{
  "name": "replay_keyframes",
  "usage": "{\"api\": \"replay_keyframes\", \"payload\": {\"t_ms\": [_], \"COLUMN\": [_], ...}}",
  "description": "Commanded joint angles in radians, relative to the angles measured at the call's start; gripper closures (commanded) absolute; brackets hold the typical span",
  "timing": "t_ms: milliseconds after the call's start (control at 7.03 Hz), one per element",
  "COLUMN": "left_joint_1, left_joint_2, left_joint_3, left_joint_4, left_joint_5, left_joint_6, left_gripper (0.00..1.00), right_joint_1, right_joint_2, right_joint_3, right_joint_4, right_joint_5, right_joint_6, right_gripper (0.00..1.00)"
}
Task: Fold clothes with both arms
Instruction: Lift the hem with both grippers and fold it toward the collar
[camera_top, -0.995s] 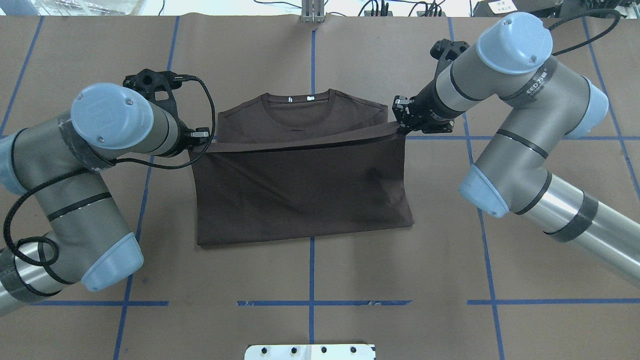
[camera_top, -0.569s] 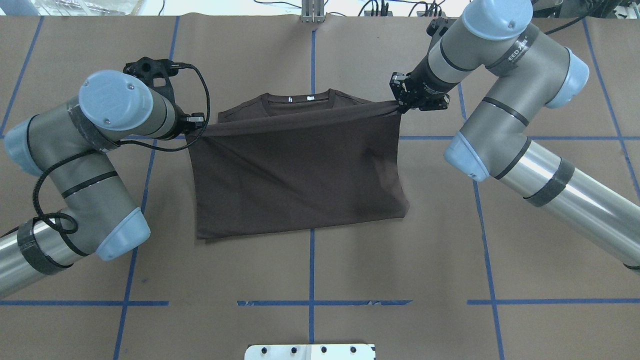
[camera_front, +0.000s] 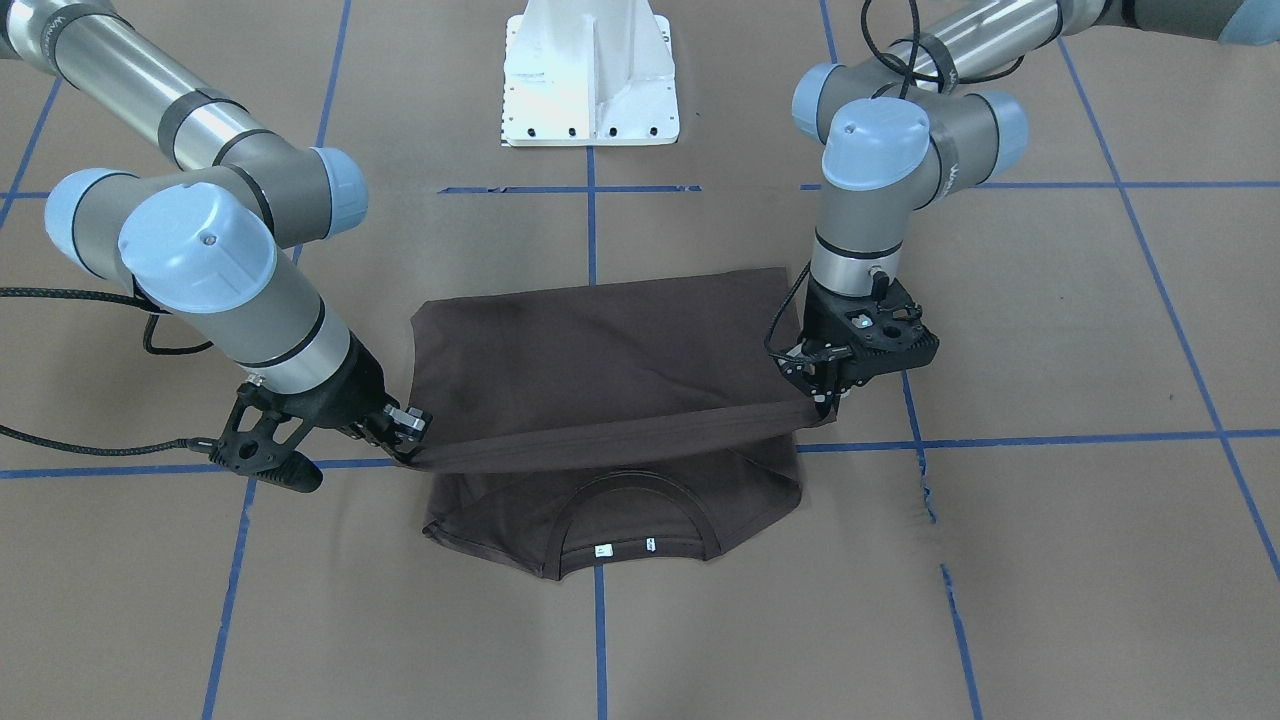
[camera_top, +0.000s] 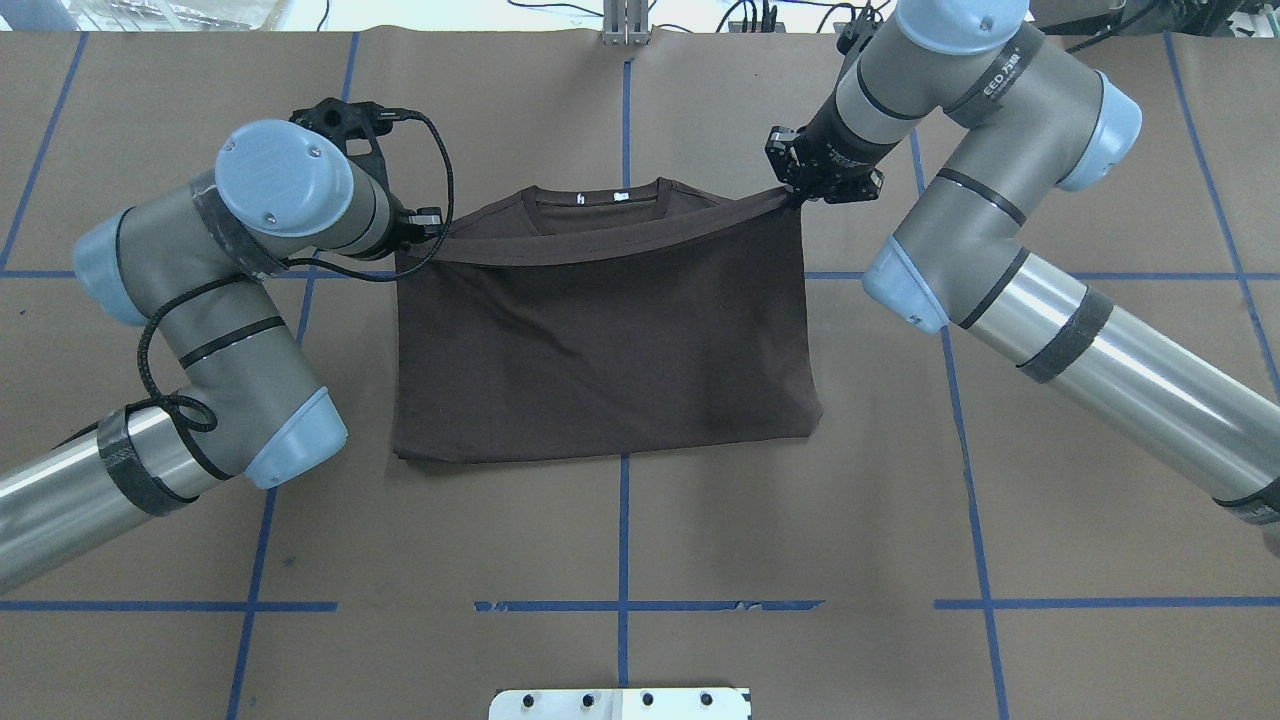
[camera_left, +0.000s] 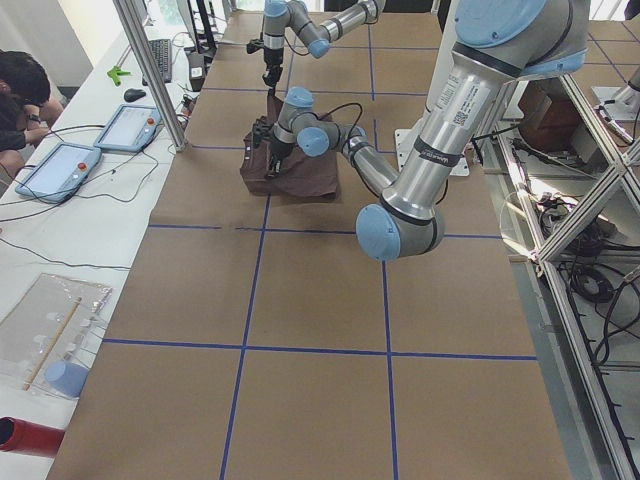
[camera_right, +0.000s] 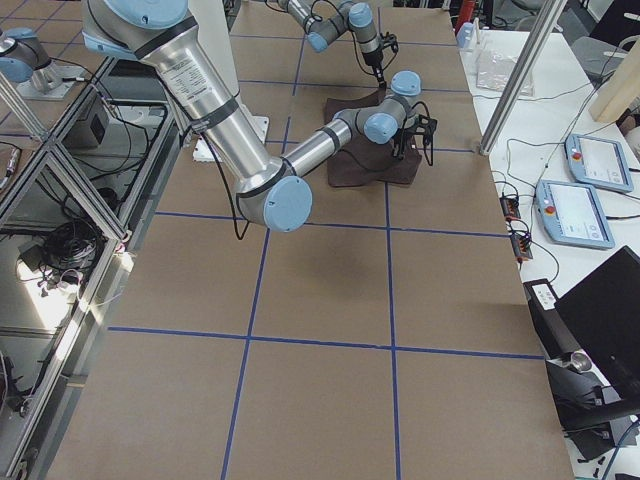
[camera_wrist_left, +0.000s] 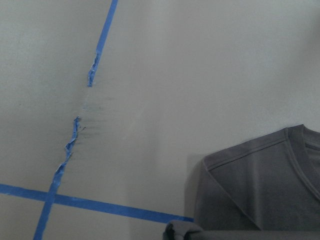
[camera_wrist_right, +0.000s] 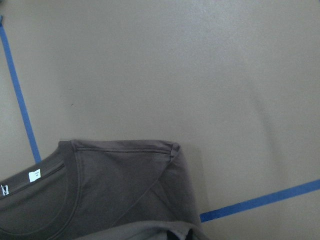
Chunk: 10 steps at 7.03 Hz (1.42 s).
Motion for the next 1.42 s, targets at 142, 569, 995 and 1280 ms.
{"api": "replay_keyframes", "payload": {"t_ms": [142,569,995,1280], "left_joint_1": [-0.012,-0.047,-0.046,-0.044], "left_joint_2": [-0.051,-0.051,-0.056,-0.058], "left_joint_3": [0.081,0.105,0.108,0.107], "left_joint_4": [-0.004,-0.027,-0.032,-0.032], "left_joint_5": [0.002,0.002,0.002,0.000], "left_joint_6": [-0.002,-0.001,0.001,0.002], "left_gripper": [1.00,1.00,1.00,1.00], "right_joint_1": [-0.002,-0.002,0.015,0.022], "right_joint_2": [0.007,0.027,0.030,0.056], "right_joint_3": [-0.019,-0.061,-0.065,-0.100], "right_joint_4": [0.014,0.016,0.017,0.026], "right_joint_5": [-0.006,-0.008,-0.008,-0.008], "right_joint_6": [-0.002,-0.005,-0.005,-0.006], "right_gripper": [1.00,1.00,1.00,1.00]}}
